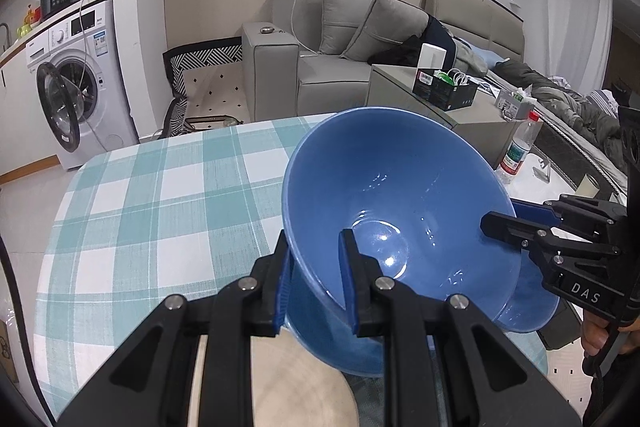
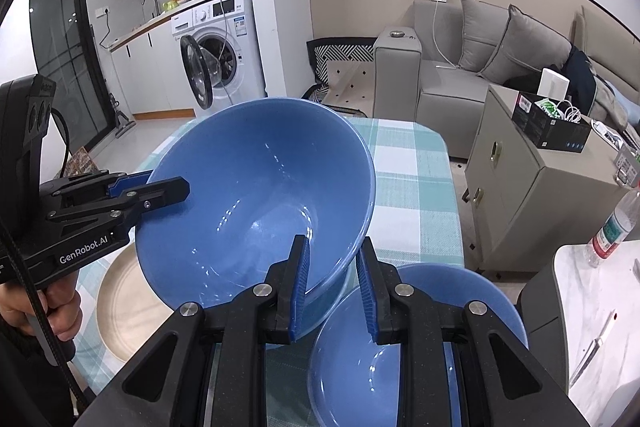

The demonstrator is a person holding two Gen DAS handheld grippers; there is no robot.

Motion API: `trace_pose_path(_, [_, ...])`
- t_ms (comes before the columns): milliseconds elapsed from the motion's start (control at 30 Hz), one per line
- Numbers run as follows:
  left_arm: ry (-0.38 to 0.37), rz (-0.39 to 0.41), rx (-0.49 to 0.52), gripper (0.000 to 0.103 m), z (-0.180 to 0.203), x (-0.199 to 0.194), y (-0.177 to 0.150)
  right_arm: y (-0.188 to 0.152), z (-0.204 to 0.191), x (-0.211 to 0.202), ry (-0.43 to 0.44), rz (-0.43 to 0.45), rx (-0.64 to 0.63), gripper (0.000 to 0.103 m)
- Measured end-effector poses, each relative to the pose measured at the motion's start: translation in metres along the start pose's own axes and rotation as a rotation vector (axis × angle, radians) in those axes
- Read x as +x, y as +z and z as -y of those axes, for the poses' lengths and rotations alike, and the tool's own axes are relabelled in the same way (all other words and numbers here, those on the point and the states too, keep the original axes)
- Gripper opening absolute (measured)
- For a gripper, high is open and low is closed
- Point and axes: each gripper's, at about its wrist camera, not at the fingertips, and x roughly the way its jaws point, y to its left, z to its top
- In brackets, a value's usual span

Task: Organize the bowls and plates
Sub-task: 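Lift the light-blue bowl with both grippers and carry it over another blue bowl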

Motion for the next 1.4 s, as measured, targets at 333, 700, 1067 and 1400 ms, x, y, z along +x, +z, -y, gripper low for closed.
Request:
trace_pose_path(333, [-0.001,-0.031,-0.020,0.020,-0.008,0.012,-0.014,-0.005,-0.004,0.019,-0.007,-0.042,-0.013,0.024])
trace_pose_path(700, [-0.001,-0.058,-0.030,0.020,-0.013,0.024,-0.025,-0.014,-0.008,0.031,-0.011,-0.071,-0.023,0.024])
trace_pose_path(1067, [0.020,-0.075,-0.020,0.020,-0.013,0.030,-0.031,-0.021,-0.014,0.039,-0.021,-0.092,-0.036,0.024])
trace_pose_path(1400, [0.048,-0.091,0.010,0.020,-0.009,0.035,-0.036,-0.023,-0.015,0.042,-0.030,-0.108,-0.037,0.024])
